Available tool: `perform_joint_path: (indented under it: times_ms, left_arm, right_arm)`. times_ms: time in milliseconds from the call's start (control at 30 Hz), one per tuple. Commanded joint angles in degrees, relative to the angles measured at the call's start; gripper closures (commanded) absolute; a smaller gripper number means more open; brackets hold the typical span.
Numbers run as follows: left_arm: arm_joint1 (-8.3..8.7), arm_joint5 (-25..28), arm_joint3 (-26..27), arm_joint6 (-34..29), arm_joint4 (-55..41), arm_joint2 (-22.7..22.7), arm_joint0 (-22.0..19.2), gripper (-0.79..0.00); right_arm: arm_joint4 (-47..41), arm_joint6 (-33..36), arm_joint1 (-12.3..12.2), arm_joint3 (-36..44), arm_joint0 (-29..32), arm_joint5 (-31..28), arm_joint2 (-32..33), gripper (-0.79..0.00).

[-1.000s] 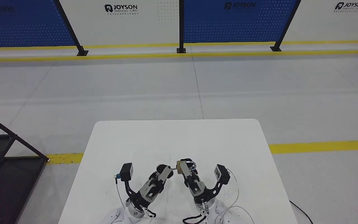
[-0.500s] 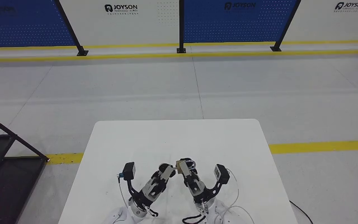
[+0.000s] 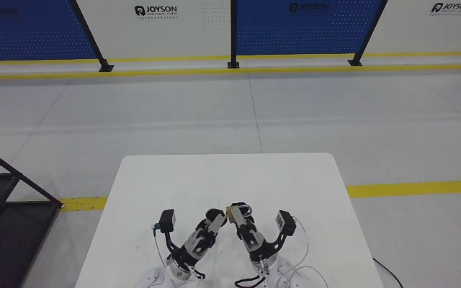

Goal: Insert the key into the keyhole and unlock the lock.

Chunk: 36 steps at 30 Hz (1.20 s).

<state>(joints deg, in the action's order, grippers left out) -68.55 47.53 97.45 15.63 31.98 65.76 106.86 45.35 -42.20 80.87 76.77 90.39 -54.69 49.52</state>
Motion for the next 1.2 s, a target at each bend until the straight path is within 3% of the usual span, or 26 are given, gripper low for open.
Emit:
perform_joint_path:
  times_ms: [0,167,367,633,733,833,1167]
  left_arm:
    - [0.00,0.08,0.06,-0.03,0.13,-0.03,0.08,-0.379]
    - [-0.03,0.12,0.10,0.36,0.23,0.10,0.21,-0.369]
    - [0.12,1.56,-0.66,0.79,-0.21,1.21,0.58,-0.256]
    - [0.18,1.93,-0.59,-0.06,0.04,1.39,0.70,-0.197]
    - [0.15,1.83,-0.59,-0.21,0.26,1.27,0.55,-0.135]
    - [0.11,1.73,-0.50,-0.24,0.44,1.18,0.46,-0.003]
    - [0.02,1.17,-0.32,0.08,0.92,1.17,0.41,0.000]
  right_arm:
    - [-0.11,0.15,0.03,0.06,0.08,-0.03,0.11,0.000]
    - [-0.40,0.46,0.04,0.18,0.36,-0.52,0.63,0.000]
    - [-0.64,0.86,0.00,0.41,0.80,-1.13,1.44,0.000]
    - [-1.19,1.65,0.18,0.53,1.02,-1.09,1.73,0.000]
    - [-1.37,2.04,0.27,0.45,0.98,-1.04,1.77,0.000]
    - [-1.49,2.57,0.37,0.26,0.92,-0.77,1.74,0.000]
    - [-2.35,4.75,0.64,0.20,0.73,-0.13,1.54,0.000]
